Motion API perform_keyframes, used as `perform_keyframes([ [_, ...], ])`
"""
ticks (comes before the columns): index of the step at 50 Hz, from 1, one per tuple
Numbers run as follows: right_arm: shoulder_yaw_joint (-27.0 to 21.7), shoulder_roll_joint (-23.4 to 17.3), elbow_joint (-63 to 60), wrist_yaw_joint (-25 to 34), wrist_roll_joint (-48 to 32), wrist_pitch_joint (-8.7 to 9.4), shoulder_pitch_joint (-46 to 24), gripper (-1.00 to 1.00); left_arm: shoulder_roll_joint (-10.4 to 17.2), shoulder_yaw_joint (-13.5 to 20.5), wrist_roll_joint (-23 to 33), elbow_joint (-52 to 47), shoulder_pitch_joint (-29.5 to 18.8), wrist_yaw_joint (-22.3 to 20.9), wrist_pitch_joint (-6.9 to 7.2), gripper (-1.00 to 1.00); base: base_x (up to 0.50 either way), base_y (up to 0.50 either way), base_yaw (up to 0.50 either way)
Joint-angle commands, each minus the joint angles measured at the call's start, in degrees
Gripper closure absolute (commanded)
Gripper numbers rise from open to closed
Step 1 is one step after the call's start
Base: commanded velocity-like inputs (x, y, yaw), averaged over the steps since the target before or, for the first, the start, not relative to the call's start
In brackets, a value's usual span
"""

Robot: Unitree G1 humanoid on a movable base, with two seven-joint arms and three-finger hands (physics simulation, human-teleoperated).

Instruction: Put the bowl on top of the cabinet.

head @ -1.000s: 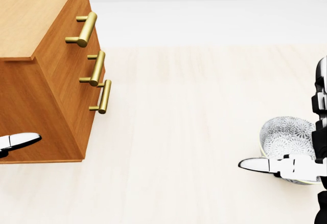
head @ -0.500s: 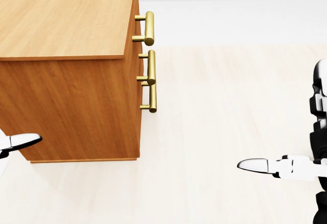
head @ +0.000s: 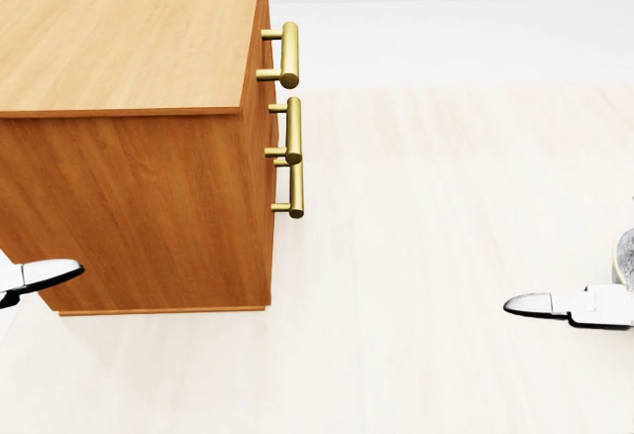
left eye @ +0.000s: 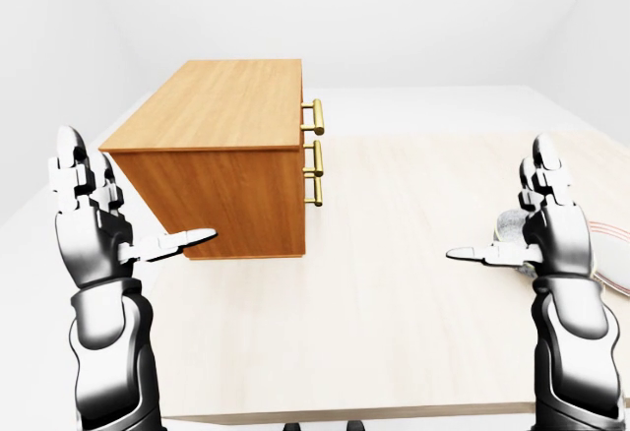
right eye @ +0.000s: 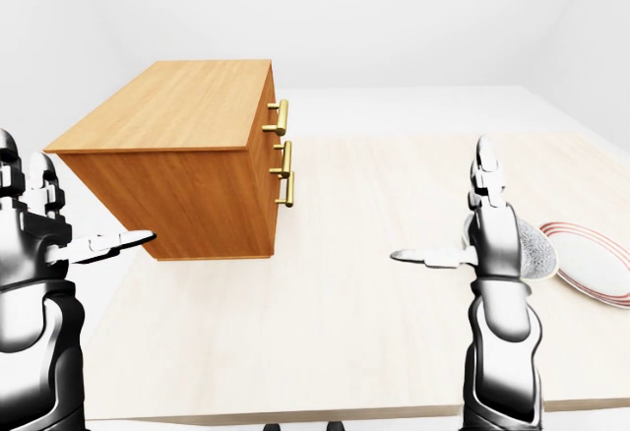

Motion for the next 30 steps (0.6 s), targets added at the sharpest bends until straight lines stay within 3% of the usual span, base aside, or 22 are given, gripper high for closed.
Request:
perform_keyframes([
  [1,-10.65,-14.82,20.93,6.05,-10.69,0.00,-4.63,-1.00,-0.46,0.25,-2.51,-0.33,0.08,-1.28,0.00,-1.00,0.00,0.00,0.00],
  [7,-18.05,-20.56,27.43,9.69,-15.97,0.00,-1.72,-1.00,-0.46,0.23,-2.37,-0.58,0.16,-1.36,0.00,-1.00,0.00,0.00,0.00],
  [14,-17.38,-26.77,42.09,10.06,-23.58,-0.68,-1.85,-1.00,-0.39,0.34,-2.49,-0.27,0.05,-1.39,0.00,-1.00,0.00,0.00,0.00],
  [18,-14.28,-30.63,50.74,9.32,-28.83,-2.33,-3.44,-1.00,-0.42,0.27,-2.49,-0.45,0.05,-1.38,0.00,-1.00,0.00,0.00,0.00],
  [21,-12.00,-34.28,59.49,9.03,-28.98,-5.21,-6.71,-1.00,-0.34,0.13,-2.03,-0.87,0.10,-1.31,0.00,-1.00,0.00,0.00,0.00],
  [22,-10.35,-35.93,63.66,7.47,-30.34,-5.41,-7.70,-1.00,-0.41,0.10,-2.09,-0.96,0.11,-1.41,0.00,-1.00,0.00,0.00,0.00],
  [26,-3.33,-41.26,81.23,5.66,-30.77,-9.61,-13.91,-1.00,-0.52,-0.05,-1.68,-0.71,0.09,-1.41,0.00,-1.00,0.00,0.00,0.00],
  [30,2.85,-43.98,93.42,4.24,-28.20,-10.00,-19.48,-1.00,-0.67,-0.33,-1.41,-0.35,0.08,-1.43,0.00,-1.00,0.00,0.00,0.00],
])
